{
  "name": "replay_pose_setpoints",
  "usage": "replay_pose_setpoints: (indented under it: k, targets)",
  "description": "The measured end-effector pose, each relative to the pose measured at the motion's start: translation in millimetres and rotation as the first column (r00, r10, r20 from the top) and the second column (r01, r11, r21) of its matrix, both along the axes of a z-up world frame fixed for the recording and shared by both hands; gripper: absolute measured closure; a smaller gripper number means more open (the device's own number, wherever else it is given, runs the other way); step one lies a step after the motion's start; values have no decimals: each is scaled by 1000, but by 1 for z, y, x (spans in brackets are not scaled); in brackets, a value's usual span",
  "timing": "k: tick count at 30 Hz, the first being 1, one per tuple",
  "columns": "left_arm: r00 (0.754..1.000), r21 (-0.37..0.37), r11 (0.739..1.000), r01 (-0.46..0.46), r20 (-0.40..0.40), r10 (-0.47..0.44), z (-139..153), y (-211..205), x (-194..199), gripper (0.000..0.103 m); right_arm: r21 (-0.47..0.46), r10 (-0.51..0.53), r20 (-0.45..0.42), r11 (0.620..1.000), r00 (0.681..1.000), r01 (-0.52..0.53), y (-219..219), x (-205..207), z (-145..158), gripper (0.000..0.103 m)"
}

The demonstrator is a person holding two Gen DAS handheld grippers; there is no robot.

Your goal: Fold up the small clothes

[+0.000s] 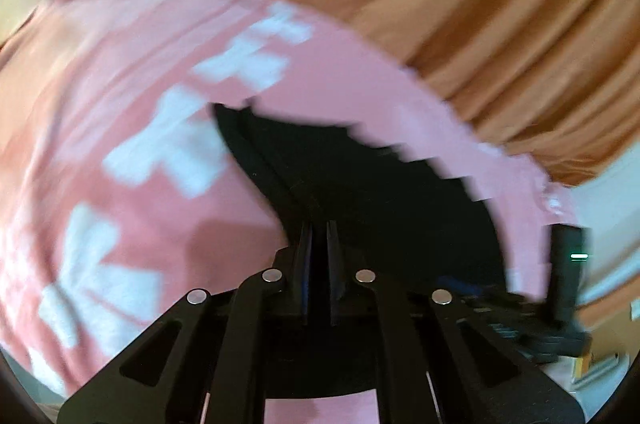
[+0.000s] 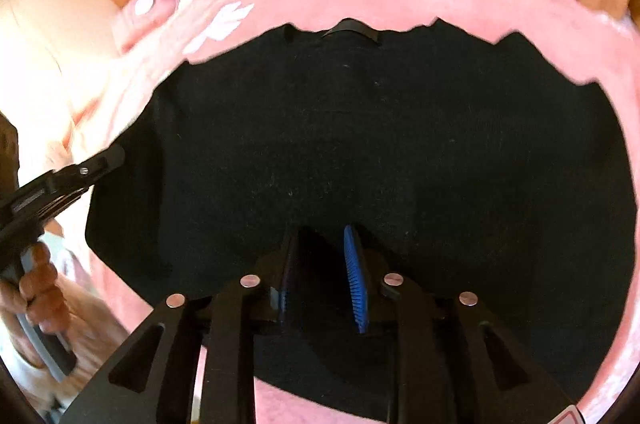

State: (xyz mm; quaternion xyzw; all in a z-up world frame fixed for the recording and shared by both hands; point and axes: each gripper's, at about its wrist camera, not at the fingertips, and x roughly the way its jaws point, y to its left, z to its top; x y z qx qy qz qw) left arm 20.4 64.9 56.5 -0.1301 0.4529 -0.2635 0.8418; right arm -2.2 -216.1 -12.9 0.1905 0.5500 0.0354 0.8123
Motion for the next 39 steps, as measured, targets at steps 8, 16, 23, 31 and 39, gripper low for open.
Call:
replay_pose_setpoints:
  k: [8, 16, 23, 31, 39]
  targets:
    - [943, 8, 947, 321, 93, -320, 14, -166, -42, 100, -11, -334, 87, 942, 939, 336, -123, -29, 43, 63]
    - [876, 61, 874, 482, -24, -482, -48, -201, -98, 62, 89, -349, 54, 935, 936, 343, -157, -40, 28, 60]
    - [886, 130, 909, 396, 207, -415, -22, -158, -125, 46, 164, -178, 72, 973, 981, 164, -120, -41, 27, 43]
    - [922, 172, 919, 354, 102, -374, -47, -143, -103, 46, 237, -110, -27, 965, 994, 113, -69, -5, -1, 42]
    - [902, 228, 897, 379, 126, -413, -61, -121, -119, 44, 204, -82, 0, 976, 997, 80, -42, 16, 6, 49]
